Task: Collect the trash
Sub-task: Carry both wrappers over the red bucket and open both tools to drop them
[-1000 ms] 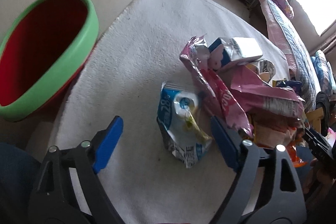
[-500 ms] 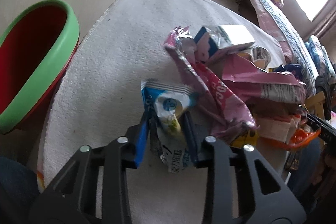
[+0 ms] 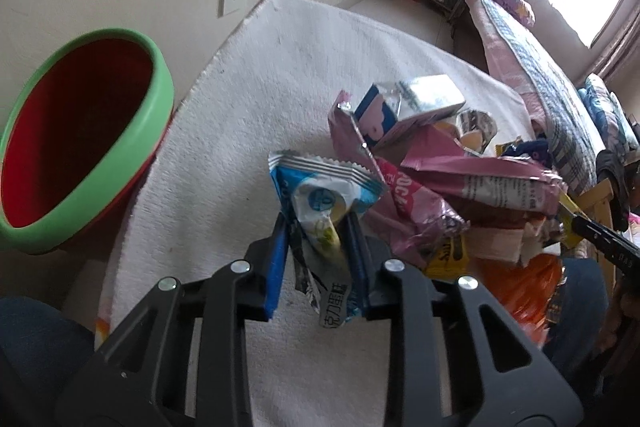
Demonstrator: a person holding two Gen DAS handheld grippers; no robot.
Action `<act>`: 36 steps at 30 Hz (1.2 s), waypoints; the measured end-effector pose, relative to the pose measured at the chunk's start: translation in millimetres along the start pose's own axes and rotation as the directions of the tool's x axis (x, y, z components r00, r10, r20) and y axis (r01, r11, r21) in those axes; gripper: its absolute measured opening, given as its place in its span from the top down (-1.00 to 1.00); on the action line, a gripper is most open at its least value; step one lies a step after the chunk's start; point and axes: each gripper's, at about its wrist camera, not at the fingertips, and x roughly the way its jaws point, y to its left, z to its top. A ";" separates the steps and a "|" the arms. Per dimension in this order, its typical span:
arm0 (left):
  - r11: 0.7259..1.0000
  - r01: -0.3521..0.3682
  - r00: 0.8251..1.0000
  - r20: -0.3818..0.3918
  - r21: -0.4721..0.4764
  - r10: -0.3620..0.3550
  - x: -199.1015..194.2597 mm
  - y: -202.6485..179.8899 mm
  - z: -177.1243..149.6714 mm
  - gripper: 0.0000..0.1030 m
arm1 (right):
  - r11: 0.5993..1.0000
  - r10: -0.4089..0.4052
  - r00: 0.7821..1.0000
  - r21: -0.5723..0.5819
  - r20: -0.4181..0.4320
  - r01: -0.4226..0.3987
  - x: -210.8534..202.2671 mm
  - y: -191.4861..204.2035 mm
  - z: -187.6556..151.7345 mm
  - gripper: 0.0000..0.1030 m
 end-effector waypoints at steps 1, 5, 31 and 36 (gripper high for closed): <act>1.000 0.001 1.000 0.005 -0.001 -0.001 -2.8 -0.1 0.9 0.47 | 1.000 -0.001 1.000 0.001 0.006 0.001 -2.0 0.2 1.6 0.24; 1.000 0.004 1.000 0.017 -0.001 -0.004 -11.1 -2.7 0.8 0.49 | 1.000 -0.003 0.999 0.001 0.035 0.003 -15.2 2.3 5.0 0.26; 0.999 0.034 0.994 0.104 0.037 -0.038 -54.3 -13.7 5.5 0.49 | 0.994 -0.005 0.971 -0.105 0.239 0.031 -87.4 43.0 42.0 0.33; 0.999 0.022 0.991 0.129 0.036 -0.027 -65.3 -7.3 14.0 0.49 | 0.991 0.026 0.964 -0.135 0.265 0.010 -91.3 61.1 54.4 0.33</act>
